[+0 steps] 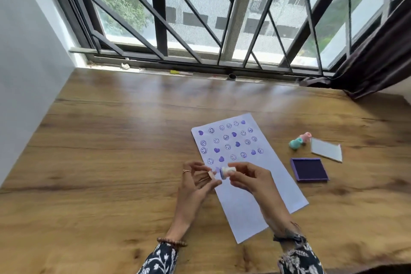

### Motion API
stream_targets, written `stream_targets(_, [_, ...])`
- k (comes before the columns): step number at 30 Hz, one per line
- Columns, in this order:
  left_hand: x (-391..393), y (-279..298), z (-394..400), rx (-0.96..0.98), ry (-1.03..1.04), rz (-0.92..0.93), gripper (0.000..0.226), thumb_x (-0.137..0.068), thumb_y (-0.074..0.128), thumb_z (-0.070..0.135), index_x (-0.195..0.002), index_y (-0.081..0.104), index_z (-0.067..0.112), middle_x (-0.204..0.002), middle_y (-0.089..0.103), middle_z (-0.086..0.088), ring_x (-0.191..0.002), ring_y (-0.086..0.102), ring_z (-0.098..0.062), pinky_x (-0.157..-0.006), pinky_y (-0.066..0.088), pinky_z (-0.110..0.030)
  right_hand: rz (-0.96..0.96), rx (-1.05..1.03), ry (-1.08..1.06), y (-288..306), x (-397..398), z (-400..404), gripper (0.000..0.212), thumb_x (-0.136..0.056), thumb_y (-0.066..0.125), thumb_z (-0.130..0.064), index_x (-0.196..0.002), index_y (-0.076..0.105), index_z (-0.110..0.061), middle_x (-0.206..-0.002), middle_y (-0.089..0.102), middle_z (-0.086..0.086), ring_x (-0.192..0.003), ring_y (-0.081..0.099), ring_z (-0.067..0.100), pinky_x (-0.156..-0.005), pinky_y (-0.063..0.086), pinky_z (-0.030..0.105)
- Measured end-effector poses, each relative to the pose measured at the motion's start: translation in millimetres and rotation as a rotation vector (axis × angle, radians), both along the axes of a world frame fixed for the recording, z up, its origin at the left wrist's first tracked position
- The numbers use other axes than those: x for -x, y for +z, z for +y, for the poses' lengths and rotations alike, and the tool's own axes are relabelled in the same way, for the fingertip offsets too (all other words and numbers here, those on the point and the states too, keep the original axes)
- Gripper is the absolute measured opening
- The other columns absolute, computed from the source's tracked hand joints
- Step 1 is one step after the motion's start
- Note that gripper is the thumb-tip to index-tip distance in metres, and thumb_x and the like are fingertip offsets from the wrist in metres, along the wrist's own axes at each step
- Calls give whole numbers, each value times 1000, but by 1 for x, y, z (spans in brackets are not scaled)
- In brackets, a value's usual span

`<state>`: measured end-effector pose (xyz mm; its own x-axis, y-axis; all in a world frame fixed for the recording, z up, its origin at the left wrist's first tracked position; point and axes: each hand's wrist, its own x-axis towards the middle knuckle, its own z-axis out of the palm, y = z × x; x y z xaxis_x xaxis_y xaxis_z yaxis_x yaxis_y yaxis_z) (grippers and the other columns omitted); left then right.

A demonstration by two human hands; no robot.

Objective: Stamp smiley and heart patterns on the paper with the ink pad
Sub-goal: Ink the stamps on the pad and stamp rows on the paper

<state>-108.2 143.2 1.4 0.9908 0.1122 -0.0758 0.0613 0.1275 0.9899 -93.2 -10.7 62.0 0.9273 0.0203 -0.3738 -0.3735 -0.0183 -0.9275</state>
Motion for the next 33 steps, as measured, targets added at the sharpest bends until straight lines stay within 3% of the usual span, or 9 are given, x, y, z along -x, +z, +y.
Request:
stream_targets(3, [-3, 3, -2, 70, -21, 9, 45, -55, 81, 21, -90, 53, 26, -92, 68, -8, -87, 69, -20, -74, 56, -23, -21, 13, 41, 7, 2, -3, 14, -76, 71, -8, -88, 75, -15, -82, 76, 4, -80, 70, 12, -69, 55, 17])
stream_targets(6, [-6, 7, -6, 123, -30, 21, 47, -58, 81, 3, -94, 54, 18, -81, 73, -3, -81, 70, -20, -69, 56, -21, -59, 123, 97, 15, 0, -7, 15, -75, 73, -12, -88, 75, -20, -84, 77, -3, -80, 70, 10, -71, 57, 19])
stream_targets(8, [-8, 12, -8, 133, -35, 30, 51, -58, 79, -7, -95, 55, 18, -76, 72, -4, -77, 70, -22, -66, 56, -22, -77, 173, 137, 19, -4, -10, 16, -73, 75, -14, -86, 75, -22, -85, 76, -5, -79, 70, 8, -72, 56, 18])
stream_targets(12, [-15, 23, -11, 126, -21, 26, 57, -57, 79, -8, -100, 53, 20, -75, 69, -19, -76, 70, -29, -68, 58, -31, -80, 177, 172, 24, -14, -14, 18, -71, 76, -8, -83, 76, -21, -83, 77, -3, -79, 71, 8, -69, 53, 14])
stream_targets(14, [-20, 28, -12, 120, -21, 4, 59, -57, 80, -7, -101, 53, 21, -74, 69, -19, -77, 70, -29, -70, 58, -32, -85, 185, 159, 25, -20, -17, 18, -68, 76, -8, -80, 76, -21, -81, 77, -3, -78, 71, 8, -68, 53, 15])
stream_targets(19, [-35, 36, -22, -14, -57, -49, 63, -58, 82, -6, -101, 53, 29, -76, 71, -14, -77, 70, -26, -74, 58, -37, -55, 108, 89, 22, -34, -25, 17, -67, 77, -9, -82, 77, -16, -80, 78, 5, -77, 72, 13, -66, 55, 16])
stream_targets(26, [-58, 29, -58, -353, -201, -215, 64, -66, 79, -1, -100, 49, 44, -79, 69, 6, -80, 66, -2, -79, 49, -12, 77, 71, -69, 6, -42, -57, 7, -77, 70, -14, -75, 77, -11, -63, 71, 6, -57, 64, 14, -58, 55, 19])
stream_targets(30, [-75, 14, -93, -460, -349, -266, 52, -74, 73, 2, -111, 49, 31, -99, 63, 3, -93, 61, -2, -85, 45, -11, 42, 320, -159, -2, -50, -82, 12, -79, 70, -13, -88, 74, -6, -67, 69, 6, -54, 64, 8, -55, 55, 17])
stream_targets(33, [-90, 7, -127, -563, -327, -303, 43, -80, 69, 14, -116, 49, 21, -106, 60, 6, -97, 53, -1, -81, 39, -12, -79, 636, -116, -1, -62, -101, 13, -79, 70, -25, -90, 72, -18, -78, 70, -3, -74, 67, 9, -64, 54, 20])
